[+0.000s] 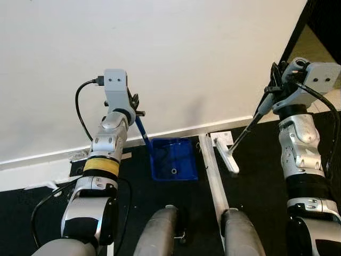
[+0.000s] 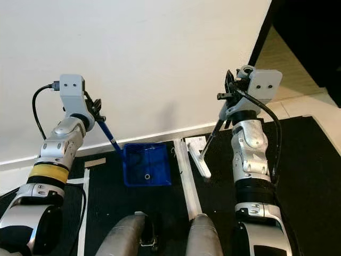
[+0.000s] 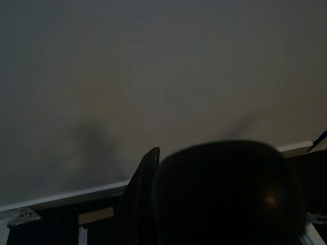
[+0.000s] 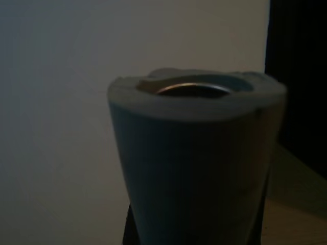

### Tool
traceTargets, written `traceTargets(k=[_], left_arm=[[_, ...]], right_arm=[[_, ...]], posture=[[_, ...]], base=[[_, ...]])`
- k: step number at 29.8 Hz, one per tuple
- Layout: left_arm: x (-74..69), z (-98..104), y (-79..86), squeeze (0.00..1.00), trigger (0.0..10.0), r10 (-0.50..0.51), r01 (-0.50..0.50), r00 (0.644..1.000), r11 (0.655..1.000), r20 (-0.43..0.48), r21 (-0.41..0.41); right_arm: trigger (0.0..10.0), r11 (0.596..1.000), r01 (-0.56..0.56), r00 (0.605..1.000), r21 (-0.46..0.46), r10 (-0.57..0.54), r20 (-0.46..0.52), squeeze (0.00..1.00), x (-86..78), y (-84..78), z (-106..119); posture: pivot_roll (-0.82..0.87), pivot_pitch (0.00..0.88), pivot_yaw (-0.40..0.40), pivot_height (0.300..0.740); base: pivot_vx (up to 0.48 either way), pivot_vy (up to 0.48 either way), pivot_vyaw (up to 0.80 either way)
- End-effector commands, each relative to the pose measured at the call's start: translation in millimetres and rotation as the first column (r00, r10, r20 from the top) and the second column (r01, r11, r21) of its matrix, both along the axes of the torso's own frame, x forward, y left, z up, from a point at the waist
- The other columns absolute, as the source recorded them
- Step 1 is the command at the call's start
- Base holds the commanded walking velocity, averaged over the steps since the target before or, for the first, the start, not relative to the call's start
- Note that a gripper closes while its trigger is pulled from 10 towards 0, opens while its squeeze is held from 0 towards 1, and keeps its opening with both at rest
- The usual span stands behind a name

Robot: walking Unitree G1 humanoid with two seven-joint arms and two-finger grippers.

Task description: Sweep floor

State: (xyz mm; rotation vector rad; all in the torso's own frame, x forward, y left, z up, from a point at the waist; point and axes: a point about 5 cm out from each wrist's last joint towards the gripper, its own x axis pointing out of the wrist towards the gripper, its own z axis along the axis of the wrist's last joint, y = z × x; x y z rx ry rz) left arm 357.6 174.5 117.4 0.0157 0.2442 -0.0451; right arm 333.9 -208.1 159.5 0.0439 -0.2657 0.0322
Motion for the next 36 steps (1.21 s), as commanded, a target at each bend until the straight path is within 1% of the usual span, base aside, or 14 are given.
traceTargets(k=[1, 6, 15, 19, 21, 23, 25, 29, 32, 36], left_arm=[[0.4, 2, -2.4, 0.00, 10.0, -0.004, 0.004, 1.000, 1.000, 0.029, 0.012], [1.6, 2, -6.6, 0.00, 10.0, -0.018, 0.018, 0.999, 1.000, 0.029, 0.011], [1.8, 0, -7.8, 0.00, 10.0, -0.020, 0.020, 0.999, 1.000, 0.026, 0.000], [1.8, 0, -5.8, 0.00, 10.0, 0.002, -0.002, 0.999, 1.000, 0.034, -0.016], [2.3, 2, -5.2, 0.00, 10.0, 0.020, -0.018, 0.999, 0.999, 0.047, -0.034], [2.5, 4, -4.7, 0.00, 10.0, 0.030, -0.028, 0.998, 0.999, 0.056, -0.046], [2.6, 5, -6.3, 0.00, 10.0, 0.043, -0.039, 0.997, 0.997, 0.067, -0.062], [2.1, 6, -7.6, 0.00, 10.0, 0.046, -0.041, 0.996, 0.997, 0.073, -0.070], [0.3, 3, -7.6, 0.00, 10.0, 0.043, -0.038, 0.997, 0.997, 0.066, -0.068], [-0.9, -4, -4.6, 0.00, 10.0, 0.046, -0.045, 0.998, 0.998, 0.030, -0.036]], right_arm=[[10.0, 1.000, -0.024, 0.999, 0.011, 0.024, 0.029, 0.00, 2.3, 7.4, 4], [10.0, 1.000, -0.028, 0.999, 0.012, 0.028, 0.034, 0.00, 4.1, 9.3, 1], [10.0, 1.000, -0.022, 0.999, 0.008, 0.022, 0.034, 0.00, 4.0, 8.7, -1], [10.0, 0.999, -0.034, 0.999, 0.000, 0.034, 0.025, 0.00, 5.2, 11.2, -2], [10.0, 0.999, -0.049, 0.999, -0.008, 0.049, 0.022, 0.00, 7.1, 12.2, -1], [10.0, 0.998, -0.058, 0.998, -0.013, 0.059, 0.020, 0.00, 8.6, 12.9, 0], [10.0, 0.998, -0.064, 0.998, -0.020, 0.064, 0.018, 0.00, 11.5, 10.6, 3], [10.0, 0.998, -0.065, 0.998, -0.025, 0.066, 0.016, 0.00, 14.3, 9.6, 4], [10.0, 0.998, -0.053, 0.999, -0.023, 0.053, 0.003, 0.00, 14.0, 9.0, -1], [10.0, 1.000, -0.020, 0.999, -0.015, 0.019, -0.026, 0.00, 10.2, 4.8, -14]], posture=[[-0.14, 0.000, 0.125, 0.740], [-0.14, 0.000, 0.130, 0.740], [-0.14, 0.000, 0.134, 0.740], [-0.15, 0.000, 0.106, 0.740], [-0.15, 0.000, 0.076, 0.740], [-0.15, 0.000, 0.076, 0.740], [-0.14, 0.000, 0.044, 0.740], [-0.14, 0.000, 0.041, 0.740], [-0.14, 0.000, 0.043, 0.740], [-0.14, 0.000, 0.057, 0.740]], base=[[0.000, 0.000, 0.00], [0.000, 0.000, 0.00], [0.000, 0.000, 0.00], [0.000, 0.000, 0.00], [0.000, 0.000, 0.00], [0.000, 0.000, 0.00], [0.000, 0.000, 0.00], [0.000, 0.000, 0.00], [0.000, 0.000, 0.00], [0.000, 0.000, 0.00]])
